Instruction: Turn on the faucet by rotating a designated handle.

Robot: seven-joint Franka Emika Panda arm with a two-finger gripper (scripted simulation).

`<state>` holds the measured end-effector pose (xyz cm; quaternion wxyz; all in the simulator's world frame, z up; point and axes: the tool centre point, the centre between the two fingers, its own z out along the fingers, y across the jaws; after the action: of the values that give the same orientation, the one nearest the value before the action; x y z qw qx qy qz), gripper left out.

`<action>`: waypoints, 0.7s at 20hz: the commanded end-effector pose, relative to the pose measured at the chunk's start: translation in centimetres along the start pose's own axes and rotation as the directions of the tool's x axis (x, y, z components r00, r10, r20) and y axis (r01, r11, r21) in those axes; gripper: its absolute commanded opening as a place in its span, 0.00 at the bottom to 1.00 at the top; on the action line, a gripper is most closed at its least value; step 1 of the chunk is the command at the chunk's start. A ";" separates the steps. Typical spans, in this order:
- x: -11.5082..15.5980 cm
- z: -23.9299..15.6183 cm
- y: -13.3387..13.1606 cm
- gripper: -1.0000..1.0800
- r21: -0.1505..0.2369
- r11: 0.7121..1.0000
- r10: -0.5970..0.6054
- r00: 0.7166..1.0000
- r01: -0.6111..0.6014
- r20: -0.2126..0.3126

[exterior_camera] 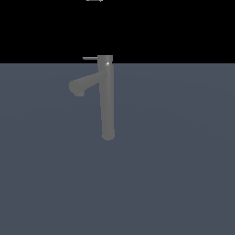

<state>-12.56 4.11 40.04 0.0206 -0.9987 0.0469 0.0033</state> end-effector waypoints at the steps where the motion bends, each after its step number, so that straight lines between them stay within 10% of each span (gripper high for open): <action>1: 1.9 1.2 -0.7 0.00 -0.003 1.000 0.009 1.000 -0.009 -0.002; 14: 11.2 6.8 -3.5 0.00 -0.024 0.998 0.055 0.998 -0.055 -0.008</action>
<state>-2.24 6.64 33.88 0.0097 -0.9974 0.0717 0.0016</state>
